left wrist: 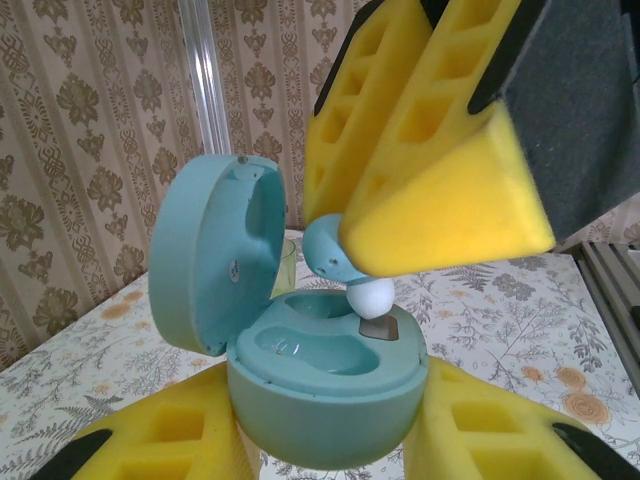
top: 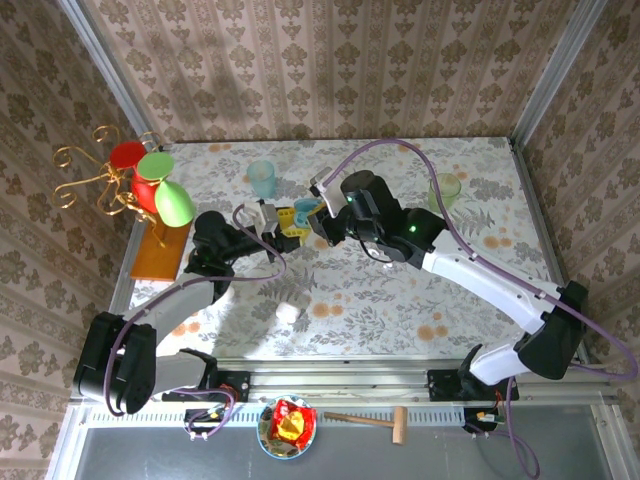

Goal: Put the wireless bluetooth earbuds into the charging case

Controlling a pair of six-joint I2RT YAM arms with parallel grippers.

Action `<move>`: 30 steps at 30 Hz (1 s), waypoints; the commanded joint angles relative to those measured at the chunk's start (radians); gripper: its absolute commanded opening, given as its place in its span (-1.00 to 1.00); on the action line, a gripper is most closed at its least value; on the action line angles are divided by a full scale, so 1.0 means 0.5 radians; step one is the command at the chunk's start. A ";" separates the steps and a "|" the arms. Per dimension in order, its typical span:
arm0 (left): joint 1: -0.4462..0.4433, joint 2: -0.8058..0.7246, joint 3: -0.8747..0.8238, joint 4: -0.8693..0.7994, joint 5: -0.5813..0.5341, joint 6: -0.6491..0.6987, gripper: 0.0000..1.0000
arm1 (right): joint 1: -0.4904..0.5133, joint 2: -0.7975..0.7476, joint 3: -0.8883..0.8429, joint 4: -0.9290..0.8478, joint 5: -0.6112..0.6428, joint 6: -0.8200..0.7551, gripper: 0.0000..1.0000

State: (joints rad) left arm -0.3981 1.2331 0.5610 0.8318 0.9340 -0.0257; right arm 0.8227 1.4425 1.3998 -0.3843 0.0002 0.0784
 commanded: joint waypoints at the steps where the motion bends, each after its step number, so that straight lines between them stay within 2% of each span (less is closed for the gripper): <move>1: -0.006 -0.055 0.034 0.066 0.044 -0.025 -0.44 | 0.006 0.023 0.033 -0.027 0.083 -0.065 -0.67; 14: -0.006 -0.052 0.041 0.053 0.037 -0.022 -0.44 | 0.008 -0.007 -0.016 -0.078 0.236 -0.133 -0.66; 24: -0.008 -0.052 0.047 0.048 0.032 -0.022 -0.44 | 0.008 -0.011 -0.036 -0.123 0.034 -0.180 -0.62; 30: -0.005 -0.061 0.044 0.042 0.031 -0.021 -0.44 | 0.007 -0.012 -0.050 -0.159 0.068 -0.206 -0.62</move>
State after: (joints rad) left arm -0.3988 1.2331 0.5610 0.8322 0.9367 -0.0257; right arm 0.8227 1.4429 1.3945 -0.4236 0.0437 -0.0017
